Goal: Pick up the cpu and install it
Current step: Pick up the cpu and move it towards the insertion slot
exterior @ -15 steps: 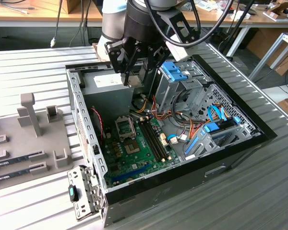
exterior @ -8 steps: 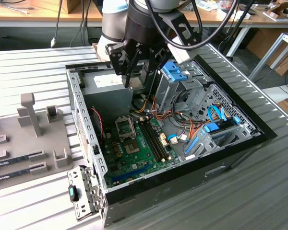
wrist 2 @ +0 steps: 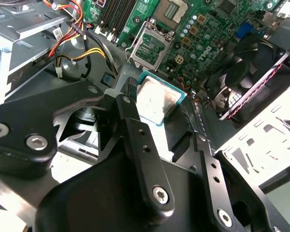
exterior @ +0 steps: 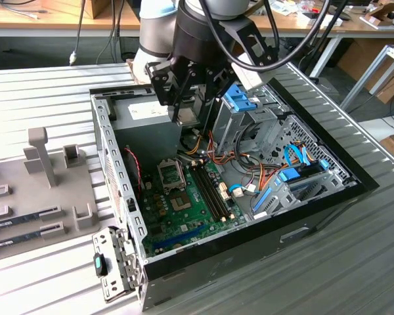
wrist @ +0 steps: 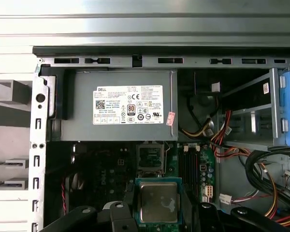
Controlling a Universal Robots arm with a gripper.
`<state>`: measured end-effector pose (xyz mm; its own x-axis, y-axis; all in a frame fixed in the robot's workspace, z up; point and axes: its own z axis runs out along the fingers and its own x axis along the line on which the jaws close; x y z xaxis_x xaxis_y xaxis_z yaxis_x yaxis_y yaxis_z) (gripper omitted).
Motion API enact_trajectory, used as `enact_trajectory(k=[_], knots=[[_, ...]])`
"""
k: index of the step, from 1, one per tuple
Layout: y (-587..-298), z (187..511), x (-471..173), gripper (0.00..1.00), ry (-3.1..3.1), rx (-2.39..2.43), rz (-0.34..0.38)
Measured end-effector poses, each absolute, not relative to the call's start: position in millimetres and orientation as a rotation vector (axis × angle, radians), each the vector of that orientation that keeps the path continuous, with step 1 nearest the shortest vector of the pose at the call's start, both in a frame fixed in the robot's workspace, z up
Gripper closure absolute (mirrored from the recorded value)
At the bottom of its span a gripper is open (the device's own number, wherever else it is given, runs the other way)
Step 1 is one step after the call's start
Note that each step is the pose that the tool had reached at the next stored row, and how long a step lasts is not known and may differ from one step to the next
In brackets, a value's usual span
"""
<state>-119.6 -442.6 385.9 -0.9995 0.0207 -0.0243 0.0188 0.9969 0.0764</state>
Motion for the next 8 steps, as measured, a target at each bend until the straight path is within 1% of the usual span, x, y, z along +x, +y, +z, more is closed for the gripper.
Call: enact_trajectory(k=[8], knots=[[-447.7, 385.7, -119.6, 0.53, 3.114, 0.031, 0.119]])
